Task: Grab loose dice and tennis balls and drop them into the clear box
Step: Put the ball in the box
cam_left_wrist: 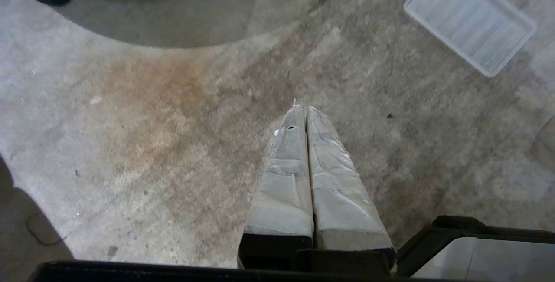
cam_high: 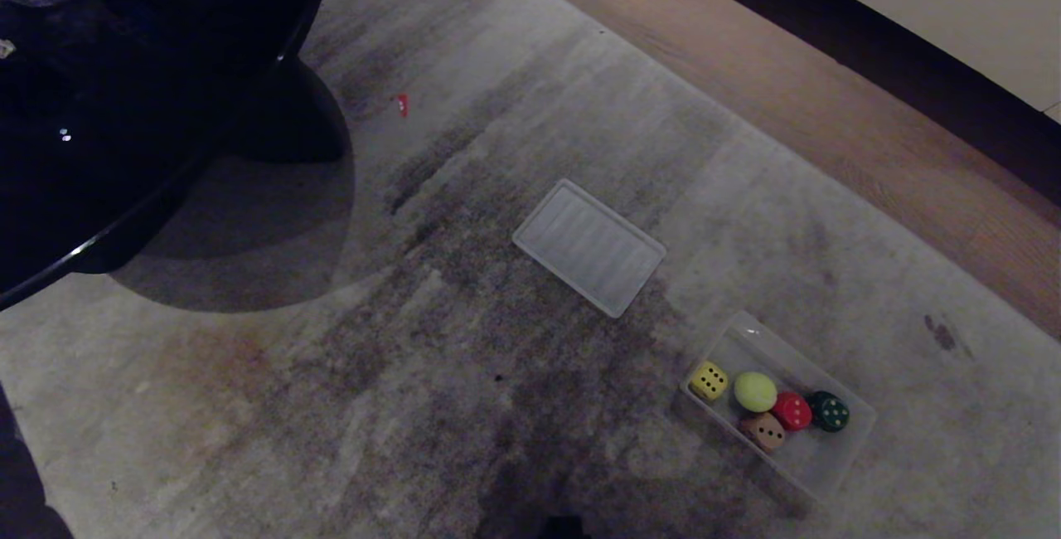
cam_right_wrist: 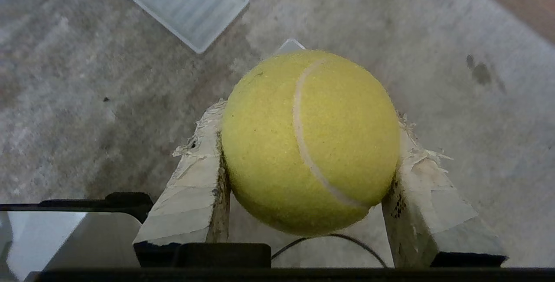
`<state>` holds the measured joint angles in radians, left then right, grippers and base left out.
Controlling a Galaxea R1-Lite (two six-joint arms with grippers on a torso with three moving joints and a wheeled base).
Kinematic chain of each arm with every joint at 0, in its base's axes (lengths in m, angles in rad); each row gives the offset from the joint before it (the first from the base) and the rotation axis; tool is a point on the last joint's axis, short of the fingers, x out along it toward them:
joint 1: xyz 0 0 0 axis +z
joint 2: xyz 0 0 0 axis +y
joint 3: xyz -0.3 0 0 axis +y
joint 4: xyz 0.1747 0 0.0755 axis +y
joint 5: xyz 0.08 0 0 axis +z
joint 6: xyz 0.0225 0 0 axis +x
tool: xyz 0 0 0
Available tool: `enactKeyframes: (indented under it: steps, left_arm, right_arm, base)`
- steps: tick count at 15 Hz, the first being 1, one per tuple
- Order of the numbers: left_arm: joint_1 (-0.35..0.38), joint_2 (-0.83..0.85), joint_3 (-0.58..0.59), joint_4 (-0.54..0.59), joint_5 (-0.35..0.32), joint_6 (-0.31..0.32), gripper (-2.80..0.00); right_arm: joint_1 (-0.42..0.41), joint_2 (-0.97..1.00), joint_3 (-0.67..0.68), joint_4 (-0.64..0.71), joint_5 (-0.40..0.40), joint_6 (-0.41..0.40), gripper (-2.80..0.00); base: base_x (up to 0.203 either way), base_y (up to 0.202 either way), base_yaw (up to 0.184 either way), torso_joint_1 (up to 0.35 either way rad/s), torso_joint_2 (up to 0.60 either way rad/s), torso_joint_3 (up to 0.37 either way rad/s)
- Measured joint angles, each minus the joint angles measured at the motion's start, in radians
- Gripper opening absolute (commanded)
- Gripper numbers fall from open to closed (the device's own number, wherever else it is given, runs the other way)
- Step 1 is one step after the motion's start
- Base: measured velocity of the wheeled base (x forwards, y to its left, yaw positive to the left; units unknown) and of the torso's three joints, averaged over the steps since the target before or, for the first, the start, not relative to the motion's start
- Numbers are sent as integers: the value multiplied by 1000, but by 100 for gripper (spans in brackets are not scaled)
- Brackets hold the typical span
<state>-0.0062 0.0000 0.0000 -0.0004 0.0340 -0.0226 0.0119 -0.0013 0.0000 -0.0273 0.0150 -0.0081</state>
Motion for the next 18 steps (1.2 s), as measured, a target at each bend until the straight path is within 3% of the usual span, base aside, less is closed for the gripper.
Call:
enactKeyframes:
  steps: [18]
  left_arm:
    - [0,0,0,0,-1,0,-280]
  right_arm:
    - [0,0,0,0,0,1,-280]
  base:
    - [0,0,0,3,3,-195]
